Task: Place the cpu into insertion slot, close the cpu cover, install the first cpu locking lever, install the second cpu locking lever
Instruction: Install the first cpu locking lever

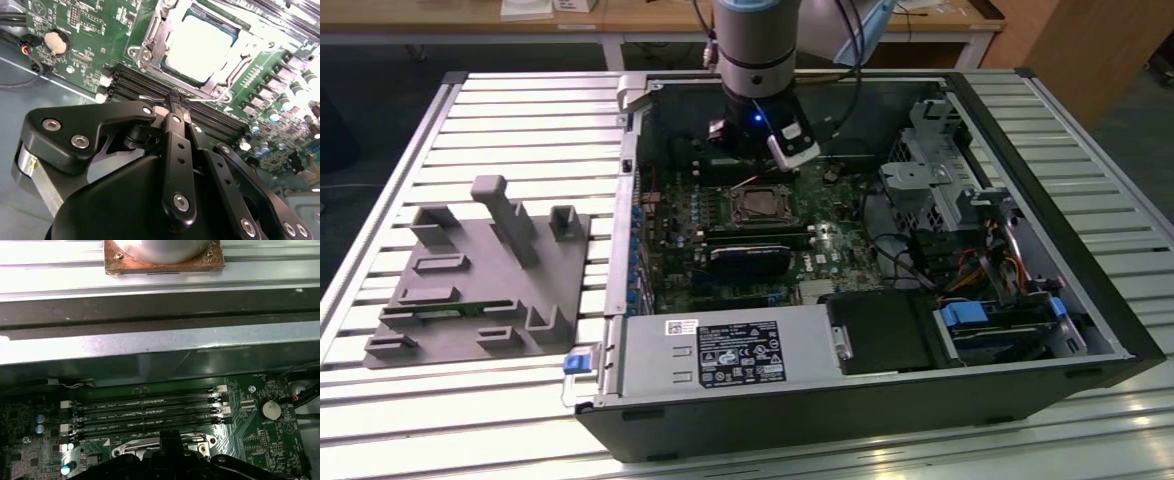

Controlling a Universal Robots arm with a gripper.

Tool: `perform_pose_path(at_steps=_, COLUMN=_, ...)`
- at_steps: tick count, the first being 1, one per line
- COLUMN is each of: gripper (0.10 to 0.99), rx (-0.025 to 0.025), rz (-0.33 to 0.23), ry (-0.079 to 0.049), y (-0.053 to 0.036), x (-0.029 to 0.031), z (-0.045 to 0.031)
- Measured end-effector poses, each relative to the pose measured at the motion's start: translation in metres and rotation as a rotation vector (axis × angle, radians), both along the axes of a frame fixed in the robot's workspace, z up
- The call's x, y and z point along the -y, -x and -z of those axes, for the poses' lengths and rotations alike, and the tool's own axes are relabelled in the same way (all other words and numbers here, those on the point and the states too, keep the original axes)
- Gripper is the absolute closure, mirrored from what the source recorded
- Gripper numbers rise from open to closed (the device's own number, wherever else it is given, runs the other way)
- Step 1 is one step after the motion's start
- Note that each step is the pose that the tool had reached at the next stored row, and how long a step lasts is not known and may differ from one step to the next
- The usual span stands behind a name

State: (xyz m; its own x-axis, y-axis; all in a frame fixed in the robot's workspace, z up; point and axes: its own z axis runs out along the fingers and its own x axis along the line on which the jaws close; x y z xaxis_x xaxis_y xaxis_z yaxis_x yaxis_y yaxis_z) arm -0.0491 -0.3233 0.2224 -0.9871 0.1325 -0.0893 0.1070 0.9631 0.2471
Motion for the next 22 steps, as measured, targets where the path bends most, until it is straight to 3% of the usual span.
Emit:
perform_pose_path(at_steps=3, gripper=0.980, rx=0.0182, rz=0.000, ry=0.000, y=0.0000, x=0.0000, z=0.0016)
perform_pose_path(at_steps=4, gripper=0.980, rx=0.0213, rz=0.000, ry=0.000, y=-0.0001, x=-0.0001, z=0.0020)
perform_pose_path(at_steps=11, gripper=0.980, rx=0.0228, rz=0.000, ry=-0.001, y=0.0000, x=-0.0002, z=0.0030)
perform_pose_path(at_steps=14, gripper=0.980, rx=0.0311, rz=0.000, ry=0.002, y=0.0004, x=-0.0001, z=0.0063)
perform_pose_path(at_steps=20, gripper=0.980, rx=0.0560, rz=0.000, ry=0.012, y=0.0023, x=-0.0010, z=0.0110)
perform_pose_path(at_steps=22, gripper=0.980, rx=0.0587, rz=0.000, ry=0.017, y=0.0025, x=-0.0018, z=0.0113)
